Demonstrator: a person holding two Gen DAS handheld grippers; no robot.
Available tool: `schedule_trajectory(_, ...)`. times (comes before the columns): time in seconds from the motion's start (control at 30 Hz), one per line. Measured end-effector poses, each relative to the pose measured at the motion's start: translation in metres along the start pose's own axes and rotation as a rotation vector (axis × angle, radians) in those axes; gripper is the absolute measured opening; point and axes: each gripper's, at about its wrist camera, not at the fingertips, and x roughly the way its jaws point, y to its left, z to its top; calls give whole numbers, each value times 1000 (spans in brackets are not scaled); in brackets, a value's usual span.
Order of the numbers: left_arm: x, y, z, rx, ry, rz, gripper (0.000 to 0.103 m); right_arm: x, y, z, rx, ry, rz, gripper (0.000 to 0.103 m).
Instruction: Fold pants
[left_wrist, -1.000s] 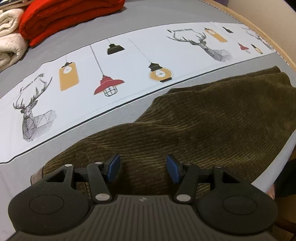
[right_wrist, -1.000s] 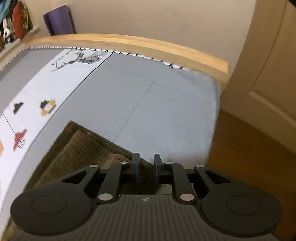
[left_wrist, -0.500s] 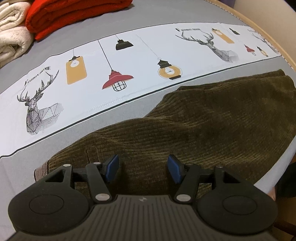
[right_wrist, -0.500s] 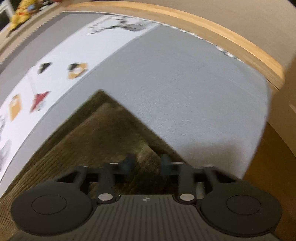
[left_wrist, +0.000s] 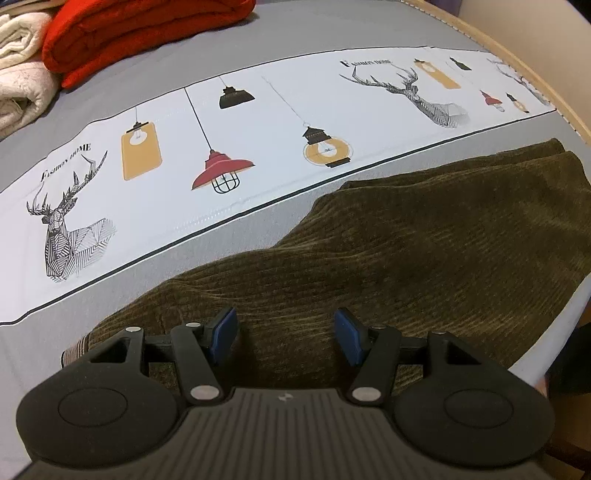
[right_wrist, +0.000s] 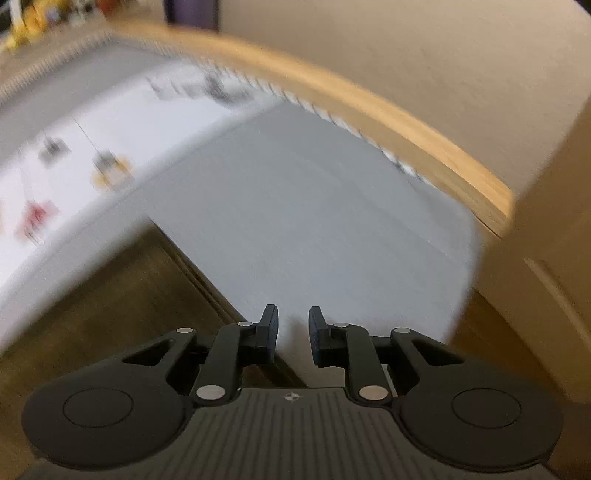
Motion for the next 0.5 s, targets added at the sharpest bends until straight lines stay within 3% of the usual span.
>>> schedule_trajectory(0.1,1,-2,-1,13,8,5,64,3,13,6,-20,-22,168,30)
schedule_trajectory(0.13,2,-2,-3,15,10,6,64,7,19,7,-45,-16,197,38)
schedule_trajectory(0.27,0,7,-10,-4,16,17,65,27,41,9,-116,-11,221,64)
schedule_trajectory(0.3,0,12,-13,-16,16,21,66,34,46,9,-137,-2,203,65)
schedule_trajectory(0.4,-1,32,-22,-74,21,50,66,54,59,4,-211,26,147,64)
schedule_trajectory(0.47,-3,48,-26,-121,15,75,66,59,65,2,-232,48,171,33)
schedule_trajectory(0.5,-4,55,-27,-145,11,87,66,58,68,3,-245,54,193,23)
